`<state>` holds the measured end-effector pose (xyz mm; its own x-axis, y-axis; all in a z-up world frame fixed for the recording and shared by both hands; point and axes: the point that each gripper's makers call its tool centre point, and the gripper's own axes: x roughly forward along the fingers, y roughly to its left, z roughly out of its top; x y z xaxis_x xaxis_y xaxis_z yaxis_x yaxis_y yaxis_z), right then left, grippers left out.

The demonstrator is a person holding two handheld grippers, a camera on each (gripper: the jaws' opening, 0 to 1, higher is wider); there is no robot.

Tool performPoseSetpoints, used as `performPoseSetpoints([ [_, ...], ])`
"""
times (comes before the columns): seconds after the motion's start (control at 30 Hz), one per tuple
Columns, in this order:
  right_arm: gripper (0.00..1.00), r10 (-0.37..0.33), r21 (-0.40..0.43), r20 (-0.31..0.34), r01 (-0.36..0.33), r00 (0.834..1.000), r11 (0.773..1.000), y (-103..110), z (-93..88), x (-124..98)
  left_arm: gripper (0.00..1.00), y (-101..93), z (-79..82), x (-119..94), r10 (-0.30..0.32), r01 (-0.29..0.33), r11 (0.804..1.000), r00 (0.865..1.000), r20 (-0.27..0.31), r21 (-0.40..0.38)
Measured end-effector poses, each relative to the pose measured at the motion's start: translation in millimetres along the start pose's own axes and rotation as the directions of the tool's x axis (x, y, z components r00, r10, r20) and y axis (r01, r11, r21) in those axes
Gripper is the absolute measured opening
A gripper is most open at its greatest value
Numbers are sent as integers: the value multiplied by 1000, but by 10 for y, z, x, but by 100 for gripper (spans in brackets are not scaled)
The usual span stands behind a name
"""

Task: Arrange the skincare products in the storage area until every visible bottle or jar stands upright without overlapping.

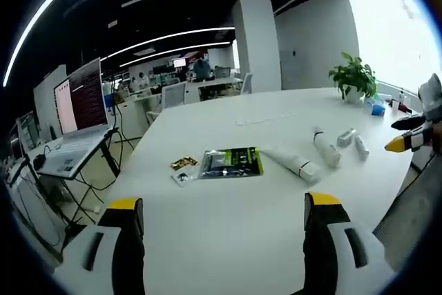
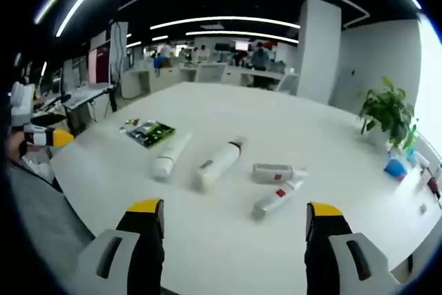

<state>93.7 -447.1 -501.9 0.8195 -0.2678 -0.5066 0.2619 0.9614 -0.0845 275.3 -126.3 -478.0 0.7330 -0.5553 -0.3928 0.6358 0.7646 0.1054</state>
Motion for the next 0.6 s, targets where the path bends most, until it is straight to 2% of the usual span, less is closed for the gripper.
performPoseSetpoints([
  [0.2,88,3,1,-1,-3,1000,1000,0,-2,-3,88,14,63,22,4,-6,999,999,32,47],
  [0.37,88,9,-6,-2,-9,1000,1000,15,-11,29,88,-20,31,48,-8,7,997,1000,21,74],
  [0.6,88,0,-7,-12,0,1000,1000,8,-12,-3,87,-61,39,37,-30,28,998,999,29,53],
])
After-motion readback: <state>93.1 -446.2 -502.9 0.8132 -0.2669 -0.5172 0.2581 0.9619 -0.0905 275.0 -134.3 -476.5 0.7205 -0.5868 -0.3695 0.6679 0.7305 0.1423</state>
